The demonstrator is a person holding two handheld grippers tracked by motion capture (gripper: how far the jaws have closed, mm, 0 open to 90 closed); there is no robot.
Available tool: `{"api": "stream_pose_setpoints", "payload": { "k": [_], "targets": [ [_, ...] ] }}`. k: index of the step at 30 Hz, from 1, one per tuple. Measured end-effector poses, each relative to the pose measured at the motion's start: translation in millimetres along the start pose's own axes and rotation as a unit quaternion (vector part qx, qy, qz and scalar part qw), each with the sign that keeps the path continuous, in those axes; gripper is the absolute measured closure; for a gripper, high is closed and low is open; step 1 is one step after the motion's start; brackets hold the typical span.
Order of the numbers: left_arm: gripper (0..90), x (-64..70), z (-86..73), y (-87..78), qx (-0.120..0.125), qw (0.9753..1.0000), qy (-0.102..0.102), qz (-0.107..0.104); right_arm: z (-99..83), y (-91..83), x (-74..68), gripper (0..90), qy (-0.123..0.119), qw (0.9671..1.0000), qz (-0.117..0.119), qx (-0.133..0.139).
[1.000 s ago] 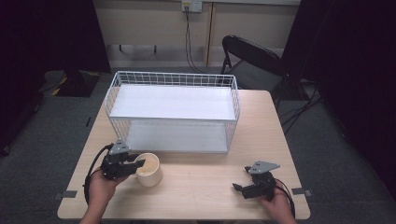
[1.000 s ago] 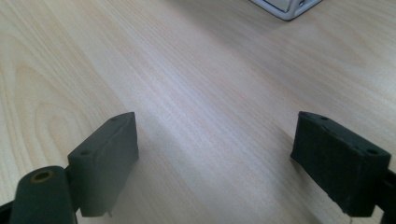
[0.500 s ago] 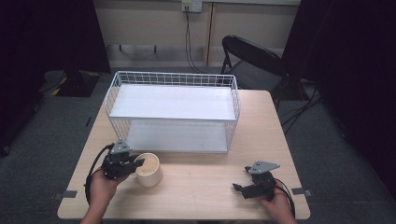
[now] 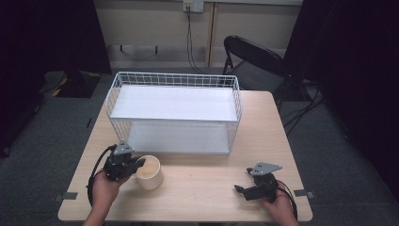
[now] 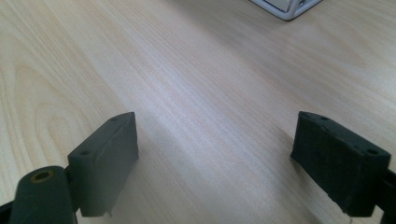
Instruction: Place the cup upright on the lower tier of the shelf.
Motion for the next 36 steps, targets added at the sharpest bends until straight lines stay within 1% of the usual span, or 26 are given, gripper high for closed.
{"api": "stream_pose_setpoints", "payload": {
  "k": [1, 2, 10, 12, 13, 15, 16, 18, 19, 22, 24, 26, 28, 29, 31, 36],
  "targets": [
    [80.9, 0.0, 0.0, 0.0, 0.000, 1.0000, 0.000, 0.000, 0.1, 0.1, -0.1, 13.6, 0.000, 1.0000, 0.001, 0.001],
    [81.2, -0.2, 0.0, -0.2, 0.000, 1.0000, 0.005, 0.003, 0.2, 0.3, -0.2, 13.6, 0.001, 1.0000, 0.001, 0.002],
    [81.9, -2.3, 0.4, -1.0, -0.006, 0.9998, 0.010, 0.015, 0.1, 0.1, -0.1, 13.6, 0.000, 1.0000, 0.001, 0.001],
    [81.9, -2.7, 0.3, -1.1, -0.006, 0.9998, 0.007, 0.016, 0.1, 0.1, -0.1, 13.6, 0.000, 1.0000, 0.001, 0.001],
    [81.9, -4.3, 0.0, -1.5, -0.006, 0.9998, -0.001, 0.020, 0.1, 0.1, -0.1, 13.6, 0.000, 1.0000, 0.001, 0.001],
    [82.0, -5.3, -0.3, -2.0, -0.006, 0.9998, -0.002, 0.021, 0.1, 0.1, -0.1, 13.6, 0.000, 1.0000, 0.001, 0.001],
    [82.0, -6.7, -0.5, -2.3, -0.006, 0.9997, -0.007, 0.023, 0.0, 0.0, 0.0, 13.6, 0.000, 1.0000, 0.000, 0.000],
    [82.1, -7.3, -0.5, -2.5, -0.006, 0.9997, -0.007, 0.024, 0.0, 0.0, 0.0, 13.6, 0.000, 1.0000, 0.000, 0.000],
    [82.1, -8.4, -0.4, -2.8, -0.006, 0.9996, -0.007, 0.028, 0.1, 0.1, -0.1, 13.6, 0.000, 1.0000, 0.001, 0.001],
    [82.1, -9.1, 0.1, -3.4, -0.005, 0.9995, -0.013, 0.029, 0.0, 0.0, 0.0, 13.6, 0.000, 1.0000, 0.000, 0.000],
    [82.2, -10.0, 1.5, -4.3, -0.005, 0.9993, -0.021, 0.030, 0.1, 0.1, -0.1, 13.6, 0.000, 1.0000, 0.001, 0.001],
    [82.2, -9.9, 2.5, -4.4, -0.006, 0.9993, -0.023, 0.030, 0.0, 0.0, 0.0, 13.6, 0.000, 1.0000, 0.000, 0.000],
    [82.3, -11.2, 6.2, -5.2, -0.006, 0.9991, -0.022, 0.035, 0.1, 0.1, -0.1, 13.6, 0.000, 1.0000, 0.001, 0.001],
    [82.3, -11.2, 7.7, -5.0, -0.003, 0.9990, -0.026, 0.036, 0.1, 0.2, -0.1, 13.6, 0.000, 1.0000, 0.000, 0.001],
    [82.3, -12.0, 9.2, -4.7, -0.005, 0.9989, -0.027, 0.037, 0.0, 0.0, 0.0, 13.6, 0.000, 1.0000, 0.000, 0.000],
    [82.3, -12.0, 12.6, -3.1, -0.002, 0.9987, -0.033, 0.038, 0.0, 0.0, 0.0, 13.6, 0.000, 1.0000, 0.000, 0.000]
  ]
}}
Point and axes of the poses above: each handheld gripper's, and its own axes: y roughly forward along the jaws, z roughly out of its top, x roughly to its right, the point moved 10 cm from there along y, roughly forward along the jaws, and after that the axes turned 6 degrees about x, right-handed, at the moved point
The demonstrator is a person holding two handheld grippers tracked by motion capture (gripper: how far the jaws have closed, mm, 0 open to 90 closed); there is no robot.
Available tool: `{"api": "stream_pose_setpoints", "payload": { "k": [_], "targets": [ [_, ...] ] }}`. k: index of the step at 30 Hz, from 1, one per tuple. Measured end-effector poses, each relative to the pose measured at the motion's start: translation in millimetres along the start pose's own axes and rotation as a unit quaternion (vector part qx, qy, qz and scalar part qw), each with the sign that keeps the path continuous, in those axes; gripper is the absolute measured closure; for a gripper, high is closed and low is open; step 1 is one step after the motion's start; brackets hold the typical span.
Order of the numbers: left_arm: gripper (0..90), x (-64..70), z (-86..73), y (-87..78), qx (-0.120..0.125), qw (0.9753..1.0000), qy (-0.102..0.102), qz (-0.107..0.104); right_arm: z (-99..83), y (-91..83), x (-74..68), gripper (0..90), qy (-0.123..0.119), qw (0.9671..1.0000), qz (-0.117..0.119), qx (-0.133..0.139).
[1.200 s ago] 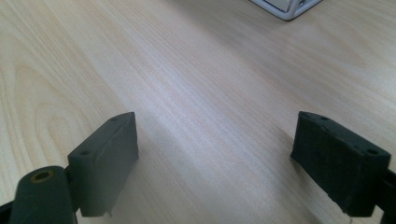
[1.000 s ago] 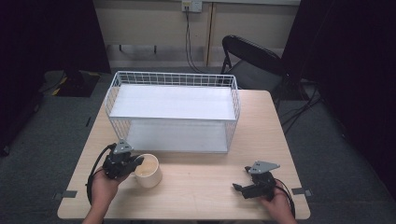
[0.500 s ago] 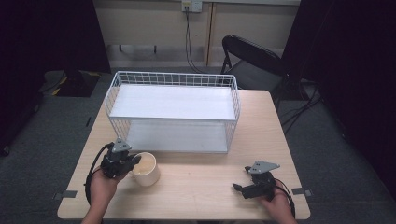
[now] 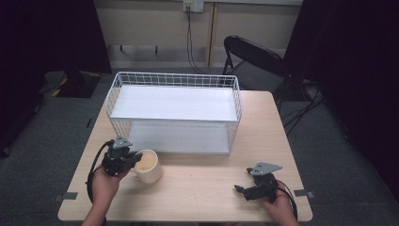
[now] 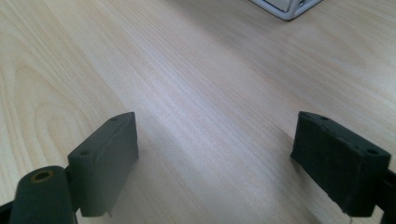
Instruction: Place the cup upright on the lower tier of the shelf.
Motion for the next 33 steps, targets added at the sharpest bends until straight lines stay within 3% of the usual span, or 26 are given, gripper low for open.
{"api": "stream_pose_setpoints", "payload": {
  "k": [8, 12, 13, 33],
  "targets": [
    [82.4, -0.4, 5.2, 2.2, -0.001, 1.0000, -0.005, 0.006, 0.1, 0.1, -0.1, 13.6, 0.000, 1.0000, 0.001, 0.000],
    [82.4, -1.5, 7.5, 1.7, -0.007, 0.9999, 0.007, 0.005, 0.0, 0.1, 0.0, 13.6, 0.000, 1.0000, 0.000, 0.000],
    [82.4, 0.4, 10.0, 3.5, 0.005, 0.9999, -0.008, 0.007, 0.2, 0.3, -0.2, 13.6, 0.000, 1.0000, 0.001, 0.001],
    [82.5, -2.8, 26.5, 9.0, 0.013, 0.9994, -0.023, 0.024, 0.0, 0.1, -0.1, 13.6, 0.000, 1.0000, 0.001, 0.000]
  ]
}}
Point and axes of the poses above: each handheld gripper's, and its own axes: y roughly forward along the jaws, z roughly out of its top, x roughly to its right, the point moved 10 cm from there along y, roughly forward along the jaws, and after that the axes turned 6 degrees about x, right-handed, at the moved point
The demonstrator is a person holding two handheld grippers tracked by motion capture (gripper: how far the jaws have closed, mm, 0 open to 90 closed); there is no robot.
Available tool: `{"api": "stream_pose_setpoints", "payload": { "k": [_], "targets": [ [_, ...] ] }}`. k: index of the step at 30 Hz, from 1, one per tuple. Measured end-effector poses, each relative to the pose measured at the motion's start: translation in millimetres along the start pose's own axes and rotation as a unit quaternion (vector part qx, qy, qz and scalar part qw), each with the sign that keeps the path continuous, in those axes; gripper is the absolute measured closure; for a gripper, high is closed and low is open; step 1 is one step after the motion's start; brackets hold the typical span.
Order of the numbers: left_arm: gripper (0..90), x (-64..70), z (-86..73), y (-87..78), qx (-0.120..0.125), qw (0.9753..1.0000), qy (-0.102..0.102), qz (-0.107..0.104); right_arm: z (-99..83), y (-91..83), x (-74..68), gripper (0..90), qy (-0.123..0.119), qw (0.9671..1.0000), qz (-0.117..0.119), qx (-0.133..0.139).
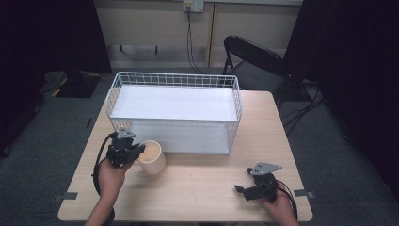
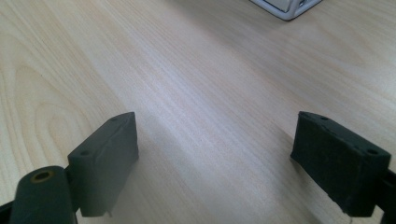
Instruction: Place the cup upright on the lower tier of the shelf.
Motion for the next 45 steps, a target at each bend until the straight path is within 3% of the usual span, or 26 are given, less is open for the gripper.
{"api": "stream_pose_setpoints", "payload": {
  "k": [20, 37, 45],
  "targets": [
    [82.5, 0.0, 13.5, 9.6, 0.016, 0.9996, -0.003, 0.023, 0.0, 0.0, 0.0, 13.6, 0.000, 1.0000, 0.000, 0.000],
    [82.5, -3.7, 23.3, 14.5, 0.053, 0.9968, -0.009, 0.059, 0.0, 0.0, 0.0, 13.6, 0.000, 1.0000, 0.000, 0.000],
    [82.5, -3.5, 22.7, 20.9, 0.053, 0.9964, -0.010, 0.066, 0.0, -0.1, 0.1, 13.6, 0.000, 1.0000, 0.000, 0.000]
  ]
}}
Point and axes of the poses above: each handheld gripper's, and its own axes: y roughly forward along the jaws, z roughly out of its top, x roughly to its right, the point moved 10 cm from there along y, roughly forward along the jaws, and after that the axes turned 6 degrees about x, right-handed, at the moved point
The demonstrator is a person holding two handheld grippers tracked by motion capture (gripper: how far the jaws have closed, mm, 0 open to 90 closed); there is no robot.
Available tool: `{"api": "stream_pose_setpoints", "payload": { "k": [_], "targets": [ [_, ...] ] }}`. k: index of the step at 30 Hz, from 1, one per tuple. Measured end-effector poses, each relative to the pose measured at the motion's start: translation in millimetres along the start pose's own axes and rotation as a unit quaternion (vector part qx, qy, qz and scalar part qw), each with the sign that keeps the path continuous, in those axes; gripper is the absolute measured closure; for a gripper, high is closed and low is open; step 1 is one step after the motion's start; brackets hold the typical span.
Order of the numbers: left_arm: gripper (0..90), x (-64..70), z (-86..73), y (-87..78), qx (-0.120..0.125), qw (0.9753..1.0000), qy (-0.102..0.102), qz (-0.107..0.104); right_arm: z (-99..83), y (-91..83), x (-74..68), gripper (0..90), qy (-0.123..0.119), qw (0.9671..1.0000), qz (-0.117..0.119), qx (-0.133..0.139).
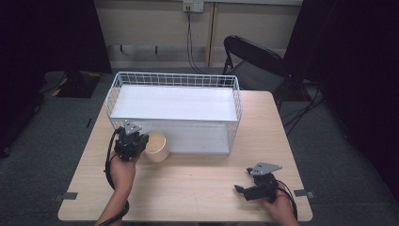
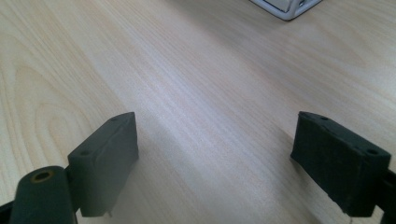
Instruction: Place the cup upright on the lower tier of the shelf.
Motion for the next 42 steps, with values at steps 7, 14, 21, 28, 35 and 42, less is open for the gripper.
{"api": "stream_pose_setpoints", "payload": {
  "k": [7, 14, 21, 28, 35, 42],
  "targets": [
    [82.5, -0.5, 1.2, 5.9, 0.000, 1.0000, -0.008, 0.005, 0.1, 0.1, -0.1, 13.6, 0.000, 1.0000, 0.001, 0.000],
    [82.4, -1.0, 0.3, 9.0, -0.004, 0.9999, -0.008, 0.009, 0.1, 0.1, -0.1, 13.6, 0.000, 1.0000, 0.001, 0.000],
    [82.4, -1.7, 1.0, 12.4, -0.005, 0.9998, -0.011, 0.014, 0.1, 0.1, -0.1, 13.6, 0.000, 1.0000, 0.001, 0.000],
    [82.4, -2.0, 1.0, 15.6, -0.003, 0.9997, -0.015, 0.019, 0.0, 0.0, 0.0, 13.6, 0.000, 1.0000, 0.000, 0.000],
    [82.3, -4.3, 0.9, 17.4, -0.003, 0.9995, -0.017, 0.027, 0.0, 0.0, -0.1, 13.6, 0.000, 1.0000, 0.001, 0.000],
    [82.3, -4.5, -0.1, 20.4, -0.010, 0.9994, -0.010, 0.031, 0.1, 0.1, -0.1, 13.6, 0.000, 1.0000, 0.001, 0.001]
  ]
}}
Point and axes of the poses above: each handheld gripper's, and its own axes: y roughly forward along the jaws, z roughly out of its top, x roughly to its right, the point moved 10 cm from there along y, roughly forward along the jaws, and after that the axes turned 6 degrees about x, right-handed, at the moved point
